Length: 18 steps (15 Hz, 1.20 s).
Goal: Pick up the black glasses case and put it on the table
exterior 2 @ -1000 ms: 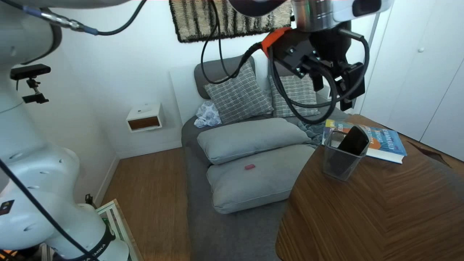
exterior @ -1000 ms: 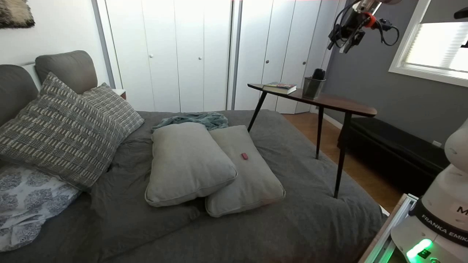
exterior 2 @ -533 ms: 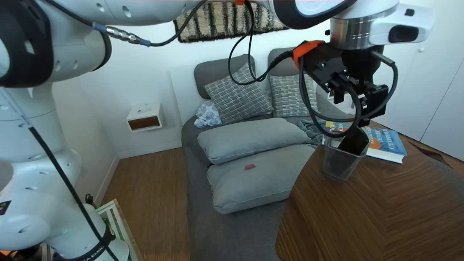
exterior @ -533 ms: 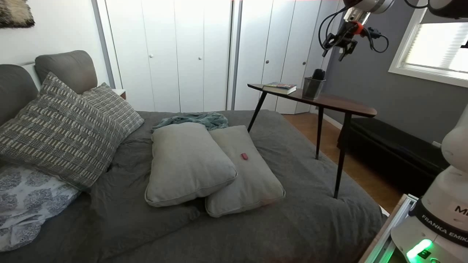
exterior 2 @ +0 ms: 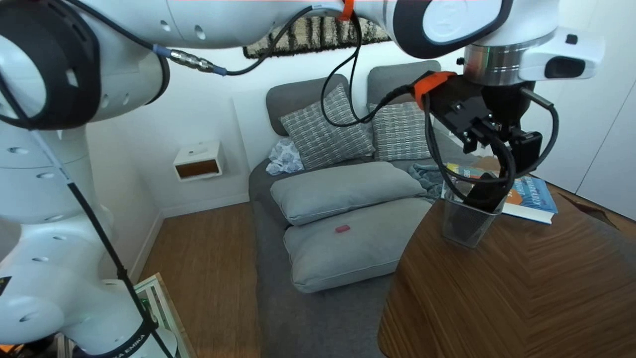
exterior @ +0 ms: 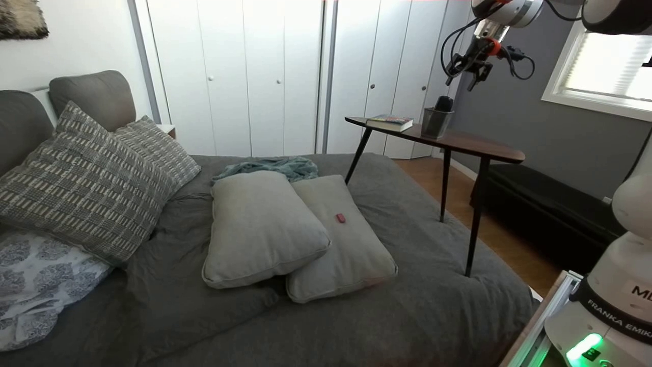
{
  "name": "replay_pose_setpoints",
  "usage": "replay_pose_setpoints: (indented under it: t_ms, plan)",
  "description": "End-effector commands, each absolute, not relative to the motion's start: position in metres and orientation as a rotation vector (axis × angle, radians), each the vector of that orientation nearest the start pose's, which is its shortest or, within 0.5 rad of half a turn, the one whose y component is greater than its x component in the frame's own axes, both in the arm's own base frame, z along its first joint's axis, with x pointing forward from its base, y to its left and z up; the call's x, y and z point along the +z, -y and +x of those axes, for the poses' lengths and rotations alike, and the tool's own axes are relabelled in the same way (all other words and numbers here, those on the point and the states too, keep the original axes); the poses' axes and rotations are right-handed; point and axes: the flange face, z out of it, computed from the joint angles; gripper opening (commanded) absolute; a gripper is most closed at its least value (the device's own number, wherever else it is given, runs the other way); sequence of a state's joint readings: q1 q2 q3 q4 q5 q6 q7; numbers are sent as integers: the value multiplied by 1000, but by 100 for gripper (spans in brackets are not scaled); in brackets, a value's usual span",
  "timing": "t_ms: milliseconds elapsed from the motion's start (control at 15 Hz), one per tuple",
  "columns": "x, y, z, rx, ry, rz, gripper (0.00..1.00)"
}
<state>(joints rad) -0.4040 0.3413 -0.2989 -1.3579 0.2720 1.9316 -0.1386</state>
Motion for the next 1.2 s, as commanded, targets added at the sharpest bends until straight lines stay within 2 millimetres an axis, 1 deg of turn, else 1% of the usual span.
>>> replay_pose_setpoints:
  t_ms: [0, 200, 467, 600, 867, 1133]
  plan:
    - [539, 415, 577, -456, -833, -2923, 100]
    - [520, 417, 597, -451, -804, -2929, 100]
    - [513, 414, 616, -479, -775, -2927, 100]
    - [510, 414, 622, -474, -785, -2930, 100]
    - [507, 416, 625, -458, -823, -2936, 100]
    - [506, 419, 615, -376, -849, -2925, 100]
